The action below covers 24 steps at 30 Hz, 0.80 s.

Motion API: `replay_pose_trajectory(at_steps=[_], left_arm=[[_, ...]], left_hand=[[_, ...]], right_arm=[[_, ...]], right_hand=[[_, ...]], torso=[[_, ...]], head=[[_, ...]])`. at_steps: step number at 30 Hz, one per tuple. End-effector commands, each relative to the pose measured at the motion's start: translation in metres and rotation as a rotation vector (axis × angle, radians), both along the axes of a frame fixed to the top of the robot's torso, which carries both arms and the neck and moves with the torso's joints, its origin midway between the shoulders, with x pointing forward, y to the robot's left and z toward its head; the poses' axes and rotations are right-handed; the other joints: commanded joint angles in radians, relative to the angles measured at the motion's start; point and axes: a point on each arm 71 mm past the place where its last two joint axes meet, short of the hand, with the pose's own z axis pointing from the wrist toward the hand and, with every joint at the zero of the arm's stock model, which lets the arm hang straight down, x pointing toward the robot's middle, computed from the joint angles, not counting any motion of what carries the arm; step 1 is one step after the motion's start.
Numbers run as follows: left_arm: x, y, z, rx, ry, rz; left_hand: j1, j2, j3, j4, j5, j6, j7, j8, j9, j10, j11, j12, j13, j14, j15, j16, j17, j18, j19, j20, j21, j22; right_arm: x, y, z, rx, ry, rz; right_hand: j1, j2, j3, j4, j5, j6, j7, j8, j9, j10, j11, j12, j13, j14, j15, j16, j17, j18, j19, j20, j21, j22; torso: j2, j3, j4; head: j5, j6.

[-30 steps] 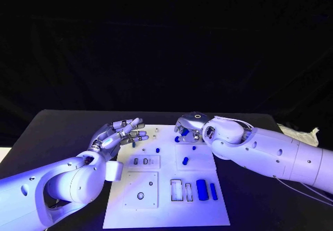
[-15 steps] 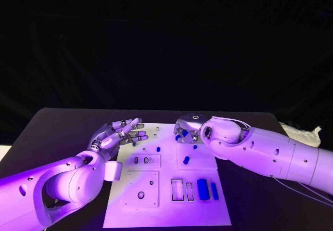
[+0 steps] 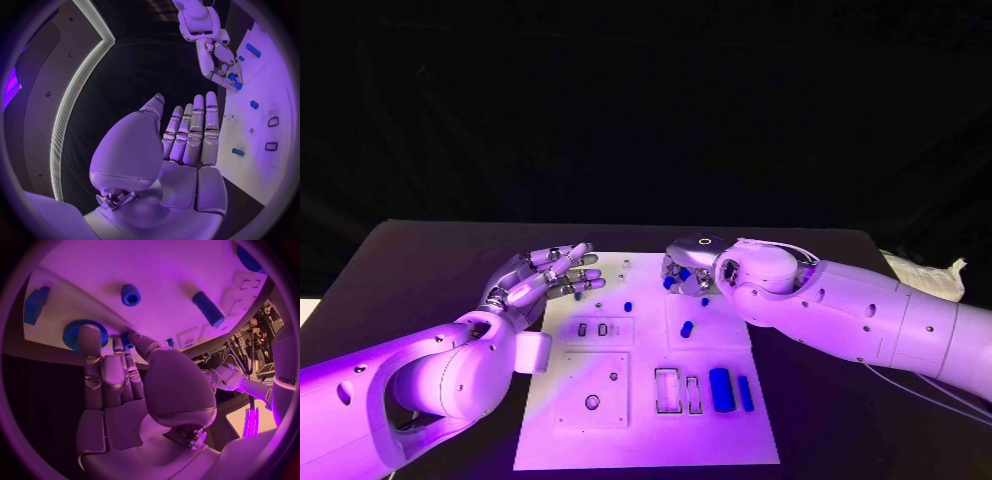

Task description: Assemble the parts on the task board

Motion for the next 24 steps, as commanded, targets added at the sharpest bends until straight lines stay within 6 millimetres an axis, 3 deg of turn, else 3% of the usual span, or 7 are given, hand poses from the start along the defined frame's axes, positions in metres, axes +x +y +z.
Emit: replay_pose_trajectory(at_steps=[1, 4, 7, 24], left_arm=[[0.000, -0.002, 0.002, -0.015, -0.008, -0.023], [-0.001, -0.002, 0.002, -0.015, -0.007, -0.023], [0.000, -0.001, 0.002, -0.015, -0.007, -0.023], [0.000, 0.000, 0.002, -0.014, -0.006, -0.022]], left_hand=[[0.003, 0.005, 0.001, -0.006, -0.003, 0.006, -0.002, -0.005, -0.001, 0.005, 0.000, -0.004, -0.002, 0.006, 0.002, -0.002, 0.001, 0.011, 0.007, 0.002, -0.006, -0.001], [0.004, 0.006, 0.002, -0.008, -0.003, 0.006, -0.001, -0.006, -0.001, 0.005, 0.000, -0.005, -0.002, 0.006, 0.002, -0.003, 0.002, 0.011, 0.008, 0.002, -0.006, -0.001], [0.004, 0.007, 0.003, -0.009, -0.003, 0.006, -0.001, -0.006, -0.001, 0.005, 0.001, -0.006, -0.002, 0.007, 0.002, -0.003, 0.002, 0.011, 0.008, 0.002, -0.007, -0.002], [0.009, 0.011, 0.008, -0.018, -0.003, 0.007, -0.001, -0.009, -0.001, 0.005, 0.001, -0.009, -0.002, 0.006, 0.002, -0.009, 0.005, 0.010, 0.009, 0.002, -0.011, -0.005]], right_arm=[[0.000, 0.002, 0.003, 0.030, -0.041, 0.009], [-0.002, 0.004, 0.008, 0.070, -0.087, 0.015], [-0.003, 0.007, 0.016, 0.131, -0.134, 0.017], [0.004, 0.024, 0.027, 0.250, -0.186, -0.025]], right_hand=[[0.026, 0.018, 0.023, -0.003, -0.010, 0.022, -0.003, 0.013, 0.010, 0.020, -0.006, 0.006, 0.003, 0.046, -0.009, 0.011, 0.010, -0.017, 0.022, 0.000, 0.057, 0.074], [0.045, 0.034, 0.051, -0.008, -0.049, 0.037, -0.006, 0.017, 0.016, 0.039, -0.011, 0.006, 0.003, 0.044, -0.013, 0.023, 0.018, -0.024, 0.032, -0.001, 0.099, 0.123], [0.049, 0.038, 0.061, -0.010, -0.057, 0.042, -0.006, 0.018, 0.019, 0.045, -0.013, 0.005, 0.004, 0.043, -0.013, 0.028, 0.022, -0.026, 0.033, -0.001, 0.114, 0.141], [0.012, 0.014, 0.052, 0.018, -0.059, 0.047, -0.008, 0.014, 0.029, 0.050, -0.013, -0.004, 0.001, 0.037, -0.014, 0.041, 0.027, -0.028, 0.023, 0.002, 0.148, 0.173]], torso=[[0.002, -0.0007, 0.0007], [0.003, -0.0011, 0.0010], [0.004, -0.0008, 0.0022], [0.009, -0.0046, 0.0043]], head=[[0.000, 0.001], [0.001, 0.001], [0.003, 0.008], [0.010, 0.015]])
